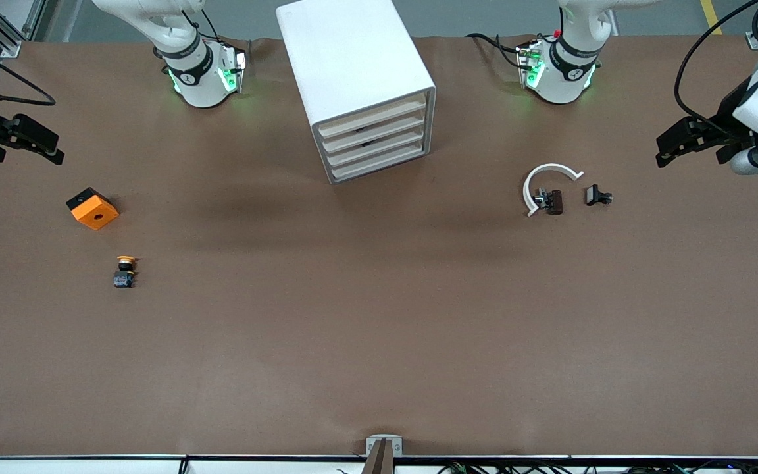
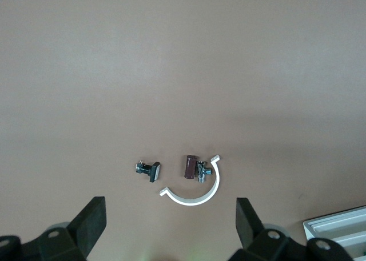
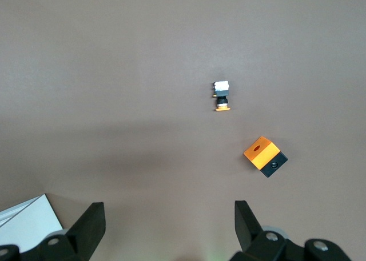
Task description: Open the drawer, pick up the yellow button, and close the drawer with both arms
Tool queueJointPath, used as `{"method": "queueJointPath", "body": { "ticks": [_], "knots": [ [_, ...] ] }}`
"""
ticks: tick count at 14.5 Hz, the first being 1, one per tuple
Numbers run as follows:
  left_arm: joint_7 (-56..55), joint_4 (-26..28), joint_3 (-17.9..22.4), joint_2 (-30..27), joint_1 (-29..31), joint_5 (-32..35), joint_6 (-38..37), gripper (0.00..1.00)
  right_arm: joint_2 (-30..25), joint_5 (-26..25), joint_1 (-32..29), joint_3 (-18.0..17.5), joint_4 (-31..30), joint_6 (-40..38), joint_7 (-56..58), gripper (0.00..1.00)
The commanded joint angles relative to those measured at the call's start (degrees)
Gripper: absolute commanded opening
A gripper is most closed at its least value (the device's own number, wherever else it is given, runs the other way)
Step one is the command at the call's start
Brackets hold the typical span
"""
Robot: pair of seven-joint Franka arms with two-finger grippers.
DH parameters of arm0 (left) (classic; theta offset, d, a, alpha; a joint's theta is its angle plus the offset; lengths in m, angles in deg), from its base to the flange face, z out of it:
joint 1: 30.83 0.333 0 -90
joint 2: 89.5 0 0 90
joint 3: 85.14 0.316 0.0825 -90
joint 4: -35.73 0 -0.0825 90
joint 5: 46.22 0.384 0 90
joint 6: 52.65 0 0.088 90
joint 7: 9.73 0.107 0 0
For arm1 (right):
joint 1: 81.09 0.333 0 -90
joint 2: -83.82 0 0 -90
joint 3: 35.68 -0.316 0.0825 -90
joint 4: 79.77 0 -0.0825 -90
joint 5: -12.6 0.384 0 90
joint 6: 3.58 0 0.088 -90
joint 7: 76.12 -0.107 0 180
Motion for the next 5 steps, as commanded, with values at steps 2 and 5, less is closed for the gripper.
{"method": "queueJointPath", "body": {
  "ticks": [2, 5],
  "knots": [
    [0.34, -0.34, -0.34, -0.22, 0.36, -0.1, -0.5, 1.0, 0.71, 0.69, -0.84, 0.1, 2.52, -1.21, 0.0, 1.0],
    [0.61, -0.87, -0.26, 0.31, 0.45, -0.01, -0.59, 1.0, 0.72, 0.78, -0.75, 0.01, 2.61, -1.12, -0.44, 1.0]
  ]
}}
